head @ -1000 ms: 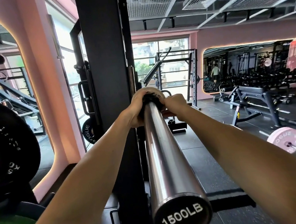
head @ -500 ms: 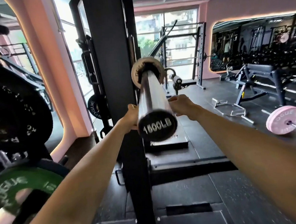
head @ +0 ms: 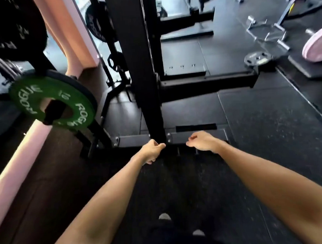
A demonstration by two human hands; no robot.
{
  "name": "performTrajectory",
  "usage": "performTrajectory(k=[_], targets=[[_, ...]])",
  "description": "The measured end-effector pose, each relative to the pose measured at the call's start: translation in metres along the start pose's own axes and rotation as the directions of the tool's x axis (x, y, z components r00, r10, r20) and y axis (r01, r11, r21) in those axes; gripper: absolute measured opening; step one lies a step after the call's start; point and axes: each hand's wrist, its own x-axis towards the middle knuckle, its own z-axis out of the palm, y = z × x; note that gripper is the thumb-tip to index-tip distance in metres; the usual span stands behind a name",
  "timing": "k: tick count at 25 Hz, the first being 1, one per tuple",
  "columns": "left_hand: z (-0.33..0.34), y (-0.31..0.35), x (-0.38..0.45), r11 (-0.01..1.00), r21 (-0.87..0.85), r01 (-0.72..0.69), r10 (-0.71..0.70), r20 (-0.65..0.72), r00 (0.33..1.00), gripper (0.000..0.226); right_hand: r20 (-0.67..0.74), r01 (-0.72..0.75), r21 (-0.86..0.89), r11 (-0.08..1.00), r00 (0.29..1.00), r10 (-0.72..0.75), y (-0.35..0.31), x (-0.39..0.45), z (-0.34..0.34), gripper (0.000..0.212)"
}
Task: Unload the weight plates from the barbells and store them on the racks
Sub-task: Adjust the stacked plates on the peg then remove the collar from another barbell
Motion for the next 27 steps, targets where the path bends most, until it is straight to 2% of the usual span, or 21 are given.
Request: performTrajectory(k=[3,6,9,13,16,19,24,27], targets=[[0.060,-0.071,-0.028,0.992,0.065,0.110,-0.118,0.135,0.984,0.039,0.148,-0.101,-0.048,0.994,0.983,0.107,0.053,-0.034,0.069,0.044],[0.105,-0.127,-0.062,0.979,0.126,0.162,-0.190,0.252,0.949,0.033,0.204,-0.176,-0.110,0.978,0.959,0.196,0.094,-0.068,0.122,0.046],[0.138,-0.177,-0.088,0.968,0.192,0.163,-0.223,0.348,0.911,0.032,0.253,-0.245,-0.153,0.957,0.927,0.278,0.125,-0.104,0.167,0.047],[0.167,-0.221,-0.115,0.937,0.338,0.093,-0.243,0.435,0.867,0.033,0.294,-0.323,-0.178,0.930,0.884,0.363,0.151,-0.152,0.219,0.043],[0.177,-0.231,-0.119,0.912,0.410,0.022,-0.237,0.481,0.844,0.043,0.263,-0.363,-0.142,0.921,0.883,0.389,0.160,-0.177,0.238,0.037],[0.186,-0.224,-0.109,0.876,0.475,-0.080,-0.217,0.537,0.815,0.039,0.203,-0.417,-0.053,0.907,0.885,0.419,0.171,-0.198,0.246,0.028],[0.208,-0.186,-0.094,0.818,0.537,-0.205,-0.178,0.576,0.798,0.046,0.155,-0.514,0.060,0.855,0.851,0.501,0.208,-0.226,0.246,0.028],[0.234,-0.152,-0.088,0.768,0.571,-0.290,-0.173,0.621,0.765,0.046,0.135,-0.583,0.135,0.801,0.812,0.568,0.239,-0.236,0.234,0.031]])
